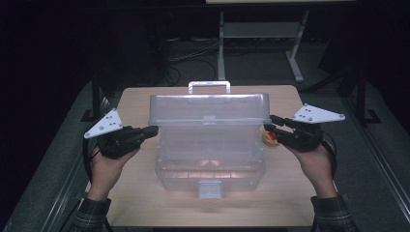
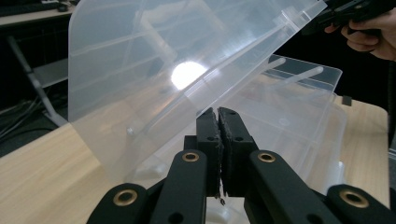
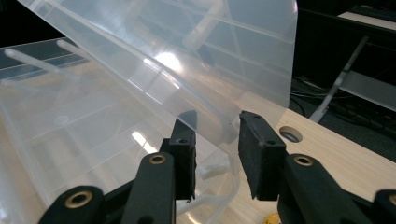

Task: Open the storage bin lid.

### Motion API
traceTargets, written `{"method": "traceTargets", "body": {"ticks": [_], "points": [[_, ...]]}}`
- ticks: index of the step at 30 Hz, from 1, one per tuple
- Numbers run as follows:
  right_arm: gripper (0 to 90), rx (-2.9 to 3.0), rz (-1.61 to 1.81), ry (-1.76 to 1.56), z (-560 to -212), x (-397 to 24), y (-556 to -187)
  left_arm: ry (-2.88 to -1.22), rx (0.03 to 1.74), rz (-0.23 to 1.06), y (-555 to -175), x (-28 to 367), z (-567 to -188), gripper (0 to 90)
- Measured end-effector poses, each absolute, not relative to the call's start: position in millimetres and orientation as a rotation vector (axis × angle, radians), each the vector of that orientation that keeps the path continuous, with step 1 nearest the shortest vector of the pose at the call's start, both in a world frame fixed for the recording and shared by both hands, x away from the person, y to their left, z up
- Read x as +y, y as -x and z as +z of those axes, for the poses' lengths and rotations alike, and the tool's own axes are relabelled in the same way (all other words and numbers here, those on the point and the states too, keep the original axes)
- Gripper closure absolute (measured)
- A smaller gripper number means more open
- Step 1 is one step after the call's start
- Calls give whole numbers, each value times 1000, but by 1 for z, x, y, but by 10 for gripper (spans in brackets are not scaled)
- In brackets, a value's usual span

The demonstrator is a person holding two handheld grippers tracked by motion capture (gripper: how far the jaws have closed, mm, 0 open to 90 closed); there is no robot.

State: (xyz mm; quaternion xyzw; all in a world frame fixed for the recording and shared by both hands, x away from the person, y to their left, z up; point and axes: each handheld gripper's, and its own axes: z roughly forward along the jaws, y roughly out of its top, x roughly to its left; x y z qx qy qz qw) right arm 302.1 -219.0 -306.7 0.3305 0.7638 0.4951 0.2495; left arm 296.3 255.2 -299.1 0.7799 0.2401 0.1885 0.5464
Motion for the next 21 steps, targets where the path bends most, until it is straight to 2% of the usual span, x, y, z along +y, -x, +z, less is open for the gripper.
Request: {"method": "traceTargets", "body": {"ticks": [11,21], "points": [[651,2071,1340,-932,-310,-215,-313,-1848,559,458,-303,251,-295,881],[706,2043,1367,-939,-308,-217,-319,-1840,564,458,-312,250,-289,882]]}}
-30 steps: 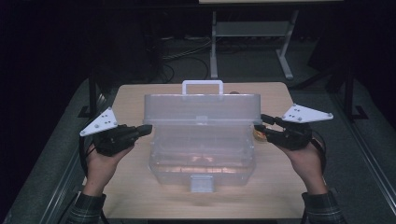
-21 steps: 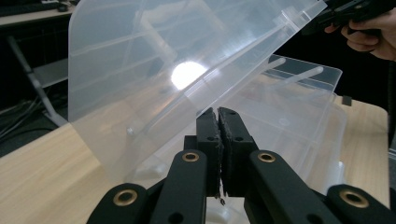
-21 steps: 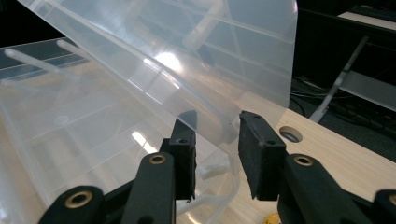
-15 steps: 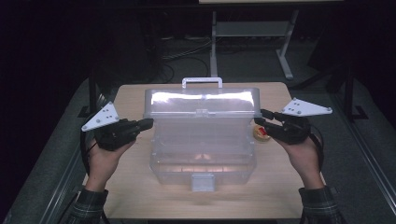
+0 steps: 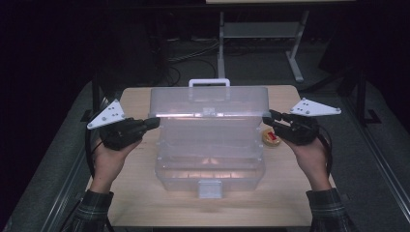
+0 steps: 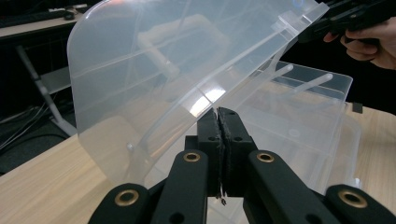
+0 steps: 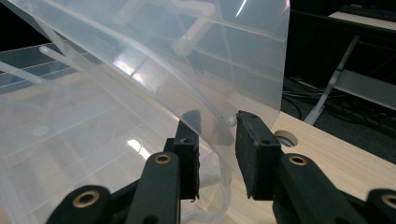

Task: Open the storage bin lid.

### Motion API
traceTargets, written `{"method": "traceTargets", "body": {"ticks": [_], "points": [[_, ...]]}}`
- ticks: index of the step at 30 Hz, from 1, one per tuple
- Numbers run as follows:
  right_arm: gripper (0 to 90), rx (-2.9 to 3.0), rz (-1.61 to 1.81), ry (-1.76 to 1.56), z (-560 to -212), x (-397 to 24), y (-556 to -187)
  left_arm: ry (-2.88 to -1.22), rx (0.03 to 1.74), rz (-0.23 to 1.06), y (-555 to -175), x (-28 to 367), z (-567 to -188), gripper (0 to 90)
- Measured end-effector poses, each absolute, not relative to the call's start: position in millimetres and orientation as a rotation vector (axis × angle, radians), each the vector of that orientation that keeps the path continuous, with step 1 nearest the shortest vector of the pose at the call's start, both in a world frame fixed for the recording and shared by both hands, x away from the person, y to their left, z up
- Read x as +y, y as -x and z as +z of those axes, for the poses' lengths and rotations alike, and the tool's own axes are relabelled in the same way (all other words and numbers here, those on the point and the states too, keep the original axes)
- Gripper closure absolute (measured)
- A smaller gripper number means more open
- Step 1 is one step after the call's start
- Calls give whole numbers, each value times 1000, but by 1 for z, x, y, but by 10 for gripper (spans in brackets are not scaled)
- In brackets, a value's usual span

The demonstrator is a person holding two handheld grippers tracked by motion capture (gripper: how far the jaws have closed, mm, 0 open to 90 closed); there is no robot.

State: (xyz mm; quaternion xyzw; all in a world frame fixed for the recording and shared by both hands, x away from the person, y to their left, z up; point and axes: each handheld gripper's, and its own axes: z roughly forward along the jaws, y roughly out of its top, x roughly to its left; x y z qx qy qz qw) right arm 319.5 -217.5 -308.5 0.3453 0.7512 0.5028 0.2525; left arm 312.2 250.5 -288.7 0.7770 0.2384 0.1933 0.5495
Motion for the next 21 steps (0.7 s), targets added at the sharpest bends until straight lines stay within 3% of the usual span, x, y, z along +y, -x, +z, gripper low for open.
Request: {"method": "traceTargets", "body": {"ticks": [21], "points": [[733,2030,1367,-959,-304,-218,-327,-1843,582,460,-326,250,-283,886]]}}
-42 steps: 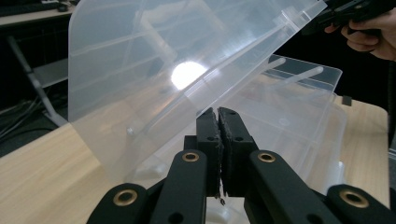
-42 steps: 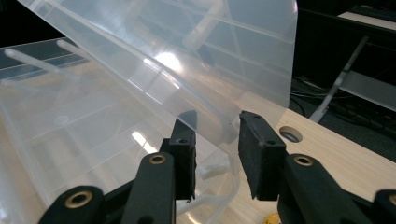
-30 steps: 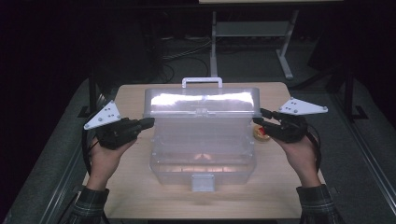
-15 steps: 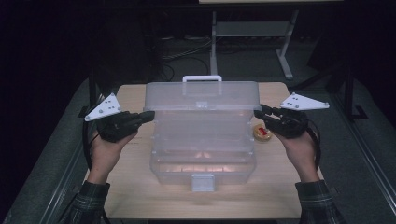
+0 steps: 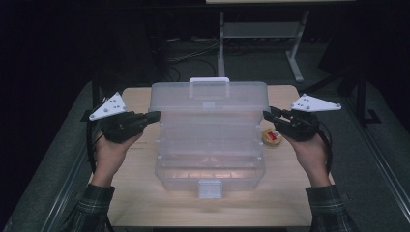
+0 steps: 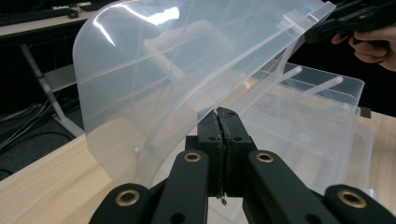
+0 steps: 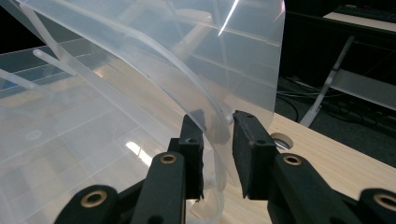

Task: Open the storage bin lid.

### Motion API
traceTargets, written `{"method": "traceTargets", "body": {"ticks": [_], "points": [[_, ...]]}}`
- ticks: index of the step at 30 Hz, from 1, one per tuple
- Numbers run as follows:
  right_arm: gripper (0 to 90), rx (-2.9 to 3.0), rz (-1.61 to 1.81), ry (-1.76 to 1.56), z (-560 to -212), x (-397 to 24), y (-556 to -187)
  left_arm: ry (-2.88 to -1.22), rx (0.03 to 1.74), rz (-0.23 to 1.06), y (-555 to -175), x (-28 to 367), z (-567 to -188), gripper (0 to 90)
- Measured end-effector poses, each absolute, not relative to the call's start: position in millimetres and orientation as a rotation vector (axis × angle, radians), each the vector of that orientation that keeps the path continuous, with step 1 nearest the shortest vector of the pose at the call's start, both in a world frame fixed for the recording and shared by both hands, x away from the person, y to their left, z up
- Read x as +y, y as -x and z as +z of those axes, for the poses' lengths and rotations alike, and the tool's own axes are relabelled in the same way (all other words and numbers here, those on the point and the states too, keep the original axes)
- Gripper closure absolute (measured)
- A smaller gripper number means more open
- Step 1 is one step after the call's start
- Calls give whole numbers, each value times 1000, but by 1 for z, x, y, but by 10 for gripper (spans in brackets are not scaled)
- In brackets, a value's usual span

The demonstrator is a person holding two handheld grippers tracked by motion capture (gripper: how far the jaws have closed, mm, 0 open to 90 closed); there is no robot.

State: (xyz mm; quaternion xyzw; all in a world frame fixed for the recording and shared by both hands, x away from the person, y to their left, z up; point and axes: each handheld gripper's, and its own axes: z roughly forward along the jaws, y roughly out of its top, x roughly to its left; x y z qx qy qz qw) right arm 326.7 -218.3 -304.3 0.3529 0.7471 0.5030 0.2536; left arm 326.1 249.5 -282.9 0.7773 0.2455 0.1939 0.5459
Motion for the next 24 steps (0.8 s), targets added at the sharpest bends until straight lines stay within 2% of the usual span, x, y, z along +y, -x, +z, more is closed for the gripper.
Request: {"method": "traceTargets", "body": {"ticks": [13,24], "points": [[784,1990,1350,-969,-305,-217,-326,-1848,589,449,-331,247,-280,883],[816,1967,1274,-976,-298,-211,-331,-1862,597,422,-326,247,-286,789]]}}
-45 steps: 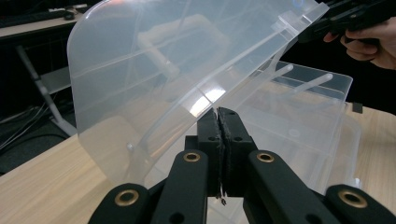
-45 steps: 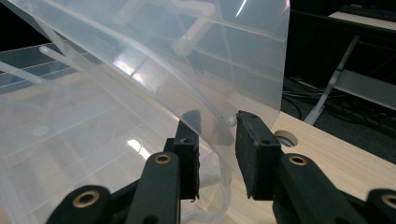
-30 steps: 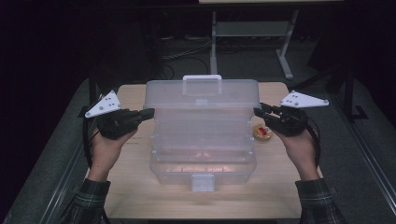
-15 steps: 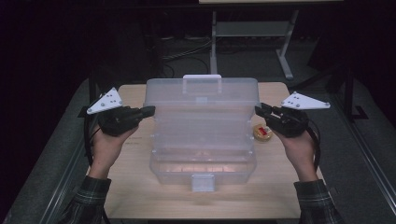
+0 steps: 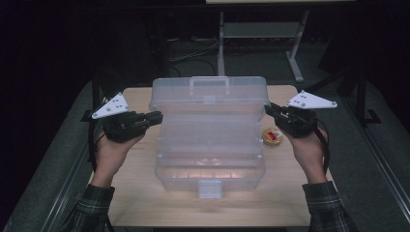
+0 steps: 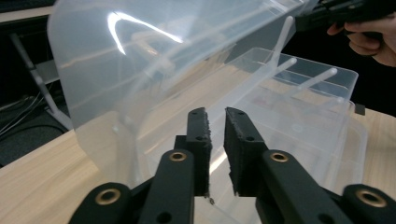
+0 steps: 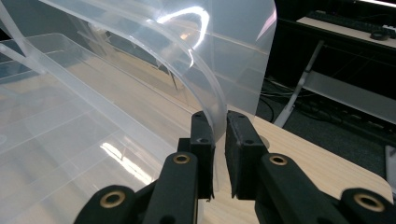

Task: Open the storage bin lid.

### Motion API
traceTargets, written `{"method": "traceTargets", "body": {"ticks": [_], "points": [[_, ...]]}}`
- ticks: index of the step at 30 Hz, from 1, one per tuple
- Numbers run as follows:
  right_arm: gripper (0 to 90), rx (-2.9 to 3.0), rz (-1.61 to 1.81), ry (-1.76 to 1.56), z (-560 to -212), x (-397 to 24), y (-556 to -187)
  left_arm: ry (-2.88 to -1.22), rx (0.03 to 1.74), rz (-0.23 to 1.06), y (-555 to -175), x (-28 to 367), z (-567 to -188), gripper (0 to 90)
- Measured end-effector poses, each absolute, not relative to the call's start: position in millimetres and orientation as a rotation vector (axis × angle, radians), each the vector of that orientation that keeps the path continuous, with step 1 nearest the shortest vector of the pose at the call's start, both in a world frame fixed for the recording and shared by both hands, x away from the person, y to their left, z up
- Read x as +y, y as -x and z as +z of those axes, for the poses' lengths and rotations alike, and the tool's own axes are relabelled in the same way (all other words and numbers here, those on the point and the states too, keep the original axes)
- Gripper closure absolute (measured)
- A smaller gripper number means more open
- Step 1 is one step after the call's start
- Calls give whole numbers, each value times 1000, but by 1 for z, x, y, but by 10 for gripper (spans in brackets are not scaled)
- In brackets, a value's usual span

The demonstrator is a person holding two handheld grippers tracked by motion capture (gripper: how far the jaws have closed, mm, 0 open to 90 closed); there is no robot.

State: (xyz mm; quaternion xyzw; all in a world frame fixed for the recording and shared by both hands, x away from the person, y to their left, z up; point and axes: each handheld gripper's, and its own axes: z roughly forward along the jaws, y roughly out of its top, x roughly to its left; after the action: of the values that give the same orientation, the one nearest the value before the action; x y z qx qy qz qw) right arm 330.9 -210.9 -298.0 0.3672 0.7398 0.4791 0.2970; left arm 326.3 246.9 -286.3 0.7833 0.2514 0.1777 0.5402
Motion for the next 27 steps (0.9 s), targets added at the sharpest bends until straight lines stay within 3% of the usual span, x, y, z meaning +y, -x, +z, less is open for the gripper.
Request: {"method": "traceTargets", "body": {"ticks": [10,27], "points": [[817,1968,1292,-992,-297,-212,-335,-1883,553,386,-310,243,-286,654],[819,1977,1288,-977,-295,-213,-338,-1936,439,240,-290,221,-306,572]]}}
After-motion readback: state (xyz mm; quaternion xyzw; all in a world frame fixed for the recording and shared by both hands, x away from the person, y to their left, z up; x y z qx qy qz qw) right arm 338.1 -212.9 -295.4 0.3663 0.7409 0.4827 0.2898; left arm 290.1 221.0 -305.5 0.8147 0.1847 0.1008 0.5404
